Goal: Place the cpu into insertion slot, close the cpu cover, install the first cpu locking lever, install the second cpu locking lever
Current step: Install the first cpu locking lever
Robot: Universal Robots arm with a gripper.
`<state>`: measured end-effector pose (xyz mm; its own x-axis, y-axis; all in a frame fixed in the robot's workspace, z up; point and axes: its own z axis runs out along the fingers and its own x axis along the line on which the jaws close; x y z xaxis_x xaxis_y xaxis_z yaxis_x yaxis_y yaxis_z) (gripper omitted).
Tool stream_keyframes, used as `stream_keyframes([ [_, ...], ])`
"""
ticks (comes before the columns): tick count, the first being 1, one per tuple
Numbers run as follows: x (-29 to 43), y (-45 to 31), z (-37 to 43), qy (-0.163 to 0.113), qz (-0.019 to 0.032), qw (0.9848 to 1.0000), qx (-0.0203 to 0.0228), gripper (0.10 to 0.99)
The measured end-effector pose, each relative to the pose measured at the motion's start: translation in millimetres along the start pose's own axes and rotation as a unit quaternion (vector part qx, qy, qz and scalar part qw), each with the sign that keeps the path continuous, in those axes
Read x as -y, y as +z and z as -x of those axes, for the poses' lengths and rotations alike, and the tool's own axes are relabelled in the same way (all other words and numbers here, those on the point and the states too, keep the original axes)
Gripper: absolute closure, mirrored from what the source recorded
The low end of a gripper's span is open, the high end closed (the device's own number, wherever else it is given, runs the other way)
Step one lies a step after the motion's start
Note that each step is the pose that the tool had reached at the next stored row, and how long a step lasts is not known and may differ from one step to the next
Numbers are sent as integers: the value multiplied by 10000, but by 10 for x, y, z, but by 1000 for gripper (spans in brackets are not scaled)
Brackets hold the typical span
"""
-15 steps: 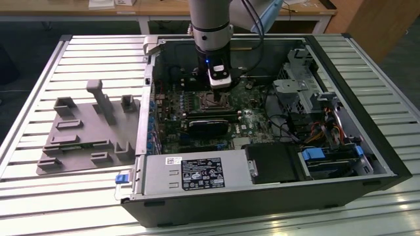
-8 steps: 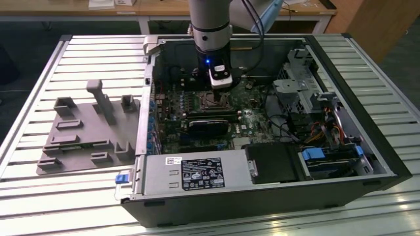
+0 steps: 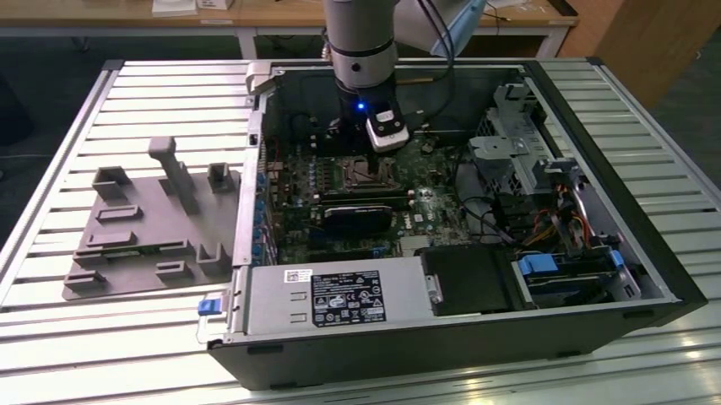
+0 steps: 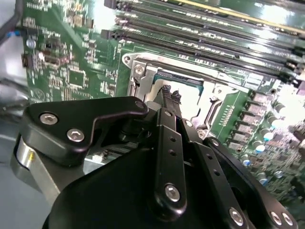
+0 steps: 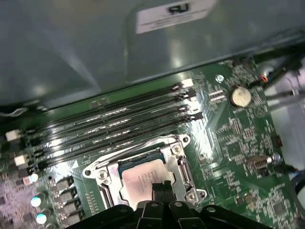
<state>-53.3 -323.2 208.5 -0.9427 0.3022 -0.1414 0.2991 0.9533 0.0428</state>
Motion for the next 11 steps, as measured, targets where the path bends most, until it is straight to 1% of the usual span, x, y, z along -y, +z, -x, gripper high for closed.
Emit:
stream_keyframes([
  [3, 0, 3, 0, -272, 25, 9996, -8, 984],
  [7, 0, 5, -2, -600, 49, 9982, -15, 984],
  [11, 14, -2, -43, -713, 58, 9974, -14, 984],
])
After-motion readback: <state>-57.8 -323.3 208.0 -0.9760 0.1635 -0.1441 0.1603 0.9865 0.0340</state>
